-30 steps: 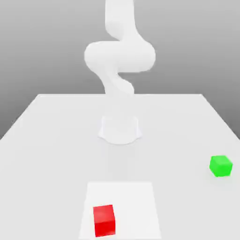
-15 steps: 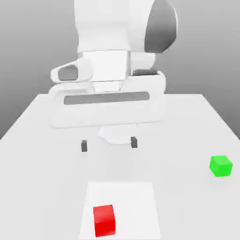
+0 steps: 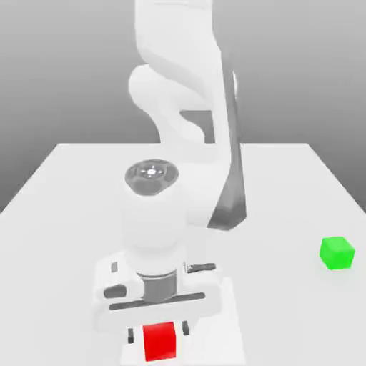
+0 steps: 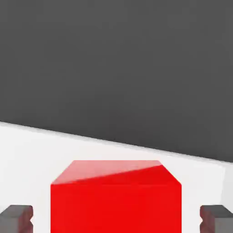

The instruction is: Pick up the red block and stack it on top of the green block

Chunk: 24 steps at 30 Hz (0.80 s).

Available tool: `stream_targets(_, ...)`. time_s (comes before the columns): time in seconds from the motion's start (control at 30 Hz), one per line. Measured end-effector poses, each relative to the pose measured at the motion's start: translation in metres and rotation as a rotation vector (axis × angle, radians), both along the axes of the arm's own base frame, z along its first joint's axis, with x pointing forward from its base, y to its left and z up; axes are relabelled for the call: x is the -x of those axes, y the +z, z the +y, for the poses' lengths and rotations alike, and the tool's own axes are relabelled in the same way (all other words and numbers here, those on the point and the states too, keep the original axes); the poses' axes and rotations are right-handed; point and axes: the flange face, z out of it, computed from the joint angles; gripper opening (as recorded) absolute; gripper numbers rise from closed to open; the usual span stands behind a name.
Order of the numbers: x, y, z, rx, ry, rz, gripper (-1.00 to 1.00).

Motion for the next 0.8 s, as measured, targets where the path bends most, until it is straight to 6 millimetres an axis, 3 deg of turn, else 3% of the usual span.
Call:
stream_targets(0.13, 0.0, 0.0, 0.0, 0.0, 0.0, 0.0, -1.0)
stream_targets(0.3, 0.0, 0.054, 0.003, -0.002, 0.003, 0.0, -1.0)
stream_targets(0.43, 0.014, 0.068, 0.097, -0.024, 0.095, 0.005, -1.0)
stream_targets(0.53, 0.041, 0.076, 0.174, -0.034, 0.181, 0.01, -1.0)
stream_targets(0.63, 0.094, 0.084, 0.267, -0.035, 0.315, 0.014, -1.0)
stream_targets(0.8, 0.194, 0.095, 0.359, -0.017, 0.471, 0.01, -1.0)
